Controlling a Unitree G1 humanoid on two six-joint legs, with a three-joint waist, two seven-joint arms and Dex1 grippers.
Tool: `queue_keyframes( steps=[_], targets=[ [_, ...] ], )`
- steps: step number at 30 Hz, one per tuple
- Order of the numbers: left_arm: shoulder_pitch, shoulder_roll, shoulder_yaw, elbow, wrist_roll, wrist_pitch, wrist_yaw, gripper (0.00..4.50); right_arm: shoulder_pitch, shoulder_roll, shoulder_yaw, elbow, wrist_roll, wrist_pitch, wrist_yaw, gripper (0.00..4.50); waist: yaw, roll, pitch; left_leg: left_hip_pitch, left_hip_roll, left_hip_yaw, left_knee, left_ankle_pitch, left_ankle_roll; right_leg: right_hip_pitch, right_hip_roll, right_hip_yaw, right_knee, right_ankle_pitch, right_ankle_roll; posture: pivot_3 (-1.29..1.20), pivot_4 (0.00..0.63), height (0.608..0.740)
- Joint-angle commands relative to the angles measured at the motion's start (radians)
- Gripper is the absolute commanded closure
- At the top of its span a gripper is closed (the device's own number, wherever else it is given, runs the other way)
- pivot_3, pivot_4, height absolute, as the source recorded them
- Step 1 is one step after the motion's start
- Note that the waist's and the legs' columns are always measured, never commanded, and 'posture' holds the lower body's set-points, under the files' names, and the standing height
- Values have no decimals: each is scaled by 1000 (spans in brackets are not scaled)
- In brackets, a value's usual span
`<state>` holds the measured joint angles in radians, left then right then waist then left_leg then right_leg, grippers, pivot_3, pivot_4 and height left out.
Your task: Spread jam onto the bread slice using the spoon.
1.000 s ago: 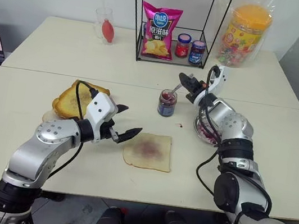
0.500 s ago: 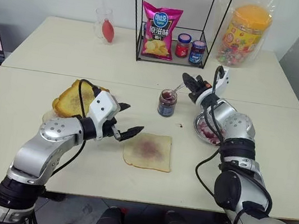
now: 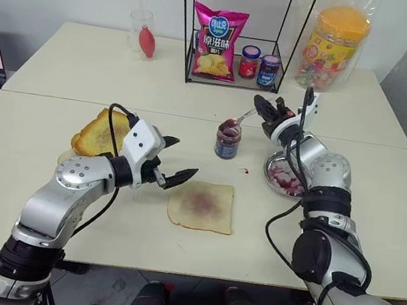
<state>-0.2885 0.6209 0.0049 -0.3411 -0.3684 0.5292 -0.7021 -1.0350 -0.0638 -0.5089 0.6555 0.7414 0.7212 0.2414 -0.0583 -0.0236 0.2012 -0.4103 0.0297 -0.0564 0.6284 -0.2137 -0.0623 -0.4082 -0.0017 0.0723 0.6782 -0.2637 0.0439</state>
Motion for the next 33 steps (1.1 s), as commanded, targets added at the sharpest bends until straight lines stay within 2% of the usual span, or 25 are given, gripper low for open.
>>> queue_keyframes(
  steps=[1, 11, 17, 22, 30, 33],
  targets=[
    [-19, -5, 1, -2, 7, -25, -6, 0, -30, -7, -11, -20, 31, -6, 1, 4450, 0, 0, 0, 0, 0, 0, 0, 0, 0, 0, 0, 0, 0, 0, 0, 0, 150, 740],
    [-5, 3, 16, -2, 5, -35, -19, 0, -28, -6, -33, -73, 86, 33, -20, 4450, 0, 0, 0, 0, 0, 0, 0, 0, 0, 0, 0, 0, 0, 0, 0, 0, 150, 740],
    [56, 33, 92, -60, -37, -10, -30, 0, -3, 2, -16, -286, 181, 167, -71, 4450, 0, 0, 0, -5, 0, 0, 0, 0, 0, -5, 0, 0, 0, 0, 0, 0, 150, 740],
    [192, 82, 164, -154, -70, -5, -57, 0, 70, 33, 32, -525, 285, 311, -149, 4450, 0, 0, 0, -7, 1, 0, -1, 0, 0, -8, 0, 0, 1, -1, -1, 0, 150, 740],
    [435, 111, 227, -252, -74, -78, -116, 0, 274, 76, 194, -825, 368, 439, -201, 4450, -2, 0, 0, -7, 1, 0, -1, 0, 0, -8, 0, 0, 1, -3, -4, 0, 150, 740],
    [514, 103, 239, -243, -32, -170, -134, 0, 366, 58, 326, -894, 297, 414, -146, 4450, -2, 0, 0, -6, 1, 0, 0, 0, 0, -8, 0, 0, 2, -4, -4, 0, 150, 740]
  ],
)
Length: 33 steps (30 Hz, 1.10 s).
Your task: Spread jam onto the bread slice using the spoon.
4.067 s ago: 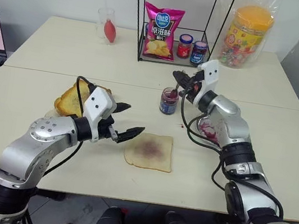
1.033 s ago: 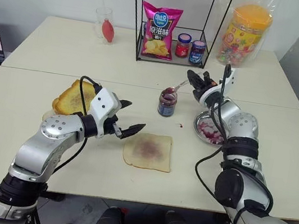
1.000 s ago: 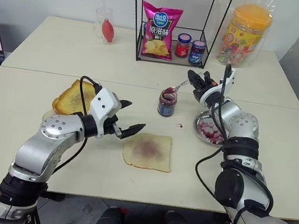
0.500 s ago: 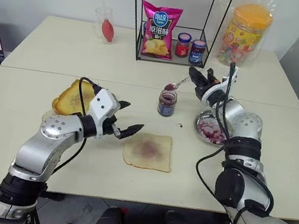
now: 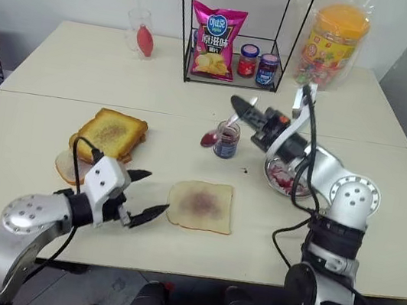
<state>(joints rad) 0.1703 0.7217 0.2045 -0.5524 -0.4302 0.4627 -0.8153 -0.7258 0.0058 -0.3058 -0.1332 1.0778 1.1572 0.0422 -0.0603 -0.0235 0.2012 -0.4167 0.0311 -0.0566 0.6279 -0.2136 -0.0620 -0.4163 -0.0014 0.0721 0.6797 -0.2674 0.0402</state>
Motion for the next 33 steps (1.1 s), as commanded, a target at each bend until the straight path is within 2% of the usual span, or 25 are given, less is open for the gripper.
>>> queue_keyframes(
  steps=[1, 4, 9, 21, 27, 33],
  targets=[
    [92, 1, 41, -19, 54, -154, -32, 0, 97, -21, 184, -126, -78, -46, 84, 4450, -1, 0, -1, 0, 0, 0, 0, 0, 0, 0, 0, 0, 0, -2, 3, 0, 150, 740],
    [136, 11, 36, 15, 92, -241, -58, 0, 152, -52, 301, -136, -182, -129, 149, 4450, -1, -1, -1, 1, 1, 1, 0, 0, 0, 0, 0, 0, 0, -3, 2, 0, 150, 740],
    [104, 0, 22, 65, 110, -293, -54, 0, 201, -79, 434, -90, -333, -257, 237, 4450, 3, -3, -2, 1, 0, 1, 1, 0, 0, 0, 0, 0, 0, -3, 3, 0, 150, 740],
    [47, -28, -47, 103, 137, -342, -37, 0, 250, -140, 500, -110, -513, -390, 307, 4450, 4, -4, -3, 0, 0, 0, 0, 0, 0, 0, 0, 0, 0, -2, 4, 0, 150, 740],
    [30, -35, -53, 112, 145, -349, -31, 0, 261, -173, 457, -174, -505, -362, 305, 4450, 4, -4, -3, 1, 0, 0, 1, 0, 0, 1, 0, 0, 0, -2, 4, 0, 150, 740],
    [32, -44, -22, 132, 141, -362, -10, 0, 264, -53, 300, -234, -265, -186, 196, 4450, 3, -4, -3, 1, 0, 0, 1, 0, 0, 1, 0, 0, 0, -2, 4, 0, 150, 740]
  ],
)
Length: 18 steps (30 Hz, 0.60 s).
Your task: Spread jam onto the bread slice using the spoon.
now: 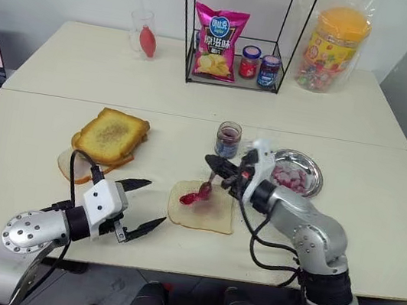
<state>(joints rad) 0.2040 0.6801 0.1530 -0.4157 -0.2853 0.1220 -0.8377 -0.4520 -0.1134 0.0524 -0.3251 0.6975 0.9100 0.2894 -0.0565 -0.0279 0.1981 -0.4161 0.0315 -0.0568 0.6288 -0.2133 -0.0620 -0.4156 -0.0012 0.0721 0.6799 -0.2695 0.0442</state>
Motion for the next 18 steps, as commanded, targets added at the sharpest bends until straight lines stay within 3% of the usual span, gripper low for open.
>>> queue_keyframes(
  steps=[1, 10, 18],
  targets=[
    [-3, -2, 33, -2, -10, -15, 13, 0, -14, 89, -73, -31, 133, 75, -71, 4450, -3, 0, 0, 0, 0, 0, 0, 0, 0, 0, 0, 0, 0, 0, 0, 0, 150, 740],
    [9, 16, 74, 18, -43, -19, -17, 0, -48, 258, -108, 246, 116, 33, -122, 4450, -5, -1, 0, 1, 1, 0, 0, 0, 0, 0, 2, 0, 0, 0, -1, 0, 150, 740],
    [12, 12, 65, 13, -36, -17, -20, 0, -27, 233, -115, 275, 85, 21, -114, 4450, -4, 0, 0, 0, 1, 0, 0, 0, 0, 0, 1, 0, 0, 0, -1, 0, 150, 740]
  ],
)
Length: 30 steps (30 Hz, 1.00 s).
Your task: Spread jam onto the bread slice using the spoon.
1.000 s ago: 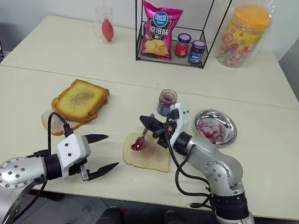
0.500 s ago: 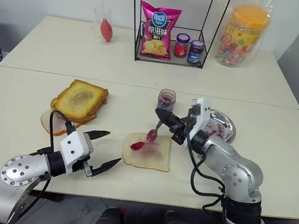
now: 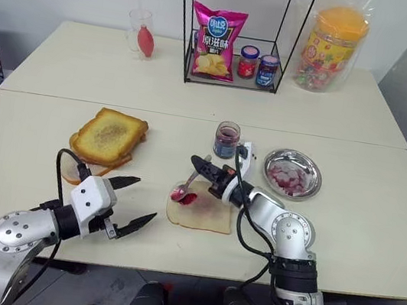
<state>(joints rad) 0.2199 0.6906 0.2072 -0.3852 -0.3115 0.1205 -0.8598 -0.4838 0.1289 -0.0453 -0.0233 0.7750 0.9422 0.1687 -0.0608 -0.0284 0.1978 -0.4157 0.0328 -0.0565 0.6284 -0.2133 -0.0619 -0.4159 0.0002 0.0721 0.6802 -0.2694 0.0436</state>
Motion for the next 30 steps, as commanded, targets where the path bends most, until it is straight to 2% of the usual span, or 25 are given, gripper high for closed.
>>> queue_keyframes(
  steps=[1, 7, 15, 20, 23, 30],
  targets=[
    [-5, 1, 8, -19, -9, -14, 3, 0, 9, -16, -26, -30, 8, -7, 7, 4450, 0, 0, 0, 0, 0, 0, 0, 0, 0, 0, 0, 0, 0, 0, 0, 0, 150, 740],
    [-21, -2, -23, -18, 3, -24, -5, 0, 53, -137, -154, -80, 87, 92, -14, 4450, 8, 0, 0, 0, -2, 0, 0, 0, 0, 1, -1, 0, 0, 0, 0, 0, 150, 740],
    [-31, -3, -32, -20, 1, -25, -6, 0, 34, -141, -205, -175, 215, 177, -78, 4450, 2, 0, 0, 1, 0, 0, 0, 0, 0, 1, 0, 0, 0, 0, 0, 0, 150, 740],
    [-30, -1, -36, -21, 0, -34, -12, 0, -8, -62, -166, -169, 241, 171, -110, 4450, 1, 0, 0, 1, 0, 0, 0, 0, 0, 1, 0, 1, 0, 0, 0, 0, 150, 740],
    [-18, 1, -42, -20, 6, -51, -20, 0, -6, -27, -112, -100, 175, 127, -87, 4450, 0, 0, 0, 1, 0, 0, 0, 0, 0, 0, 1, 0, 0, 0, 0, 0, 150, 740],
    [-16, -5, -52, -14, 14, -69, -26, 0, -14, -42, -69, -13, 103, 78, -41, 4450, 1, 0, 0, 0, 0, 0, 0, 0, 0, 0, 0, 0, 0, 0, 0, 0, 150, 740]
  ],
)
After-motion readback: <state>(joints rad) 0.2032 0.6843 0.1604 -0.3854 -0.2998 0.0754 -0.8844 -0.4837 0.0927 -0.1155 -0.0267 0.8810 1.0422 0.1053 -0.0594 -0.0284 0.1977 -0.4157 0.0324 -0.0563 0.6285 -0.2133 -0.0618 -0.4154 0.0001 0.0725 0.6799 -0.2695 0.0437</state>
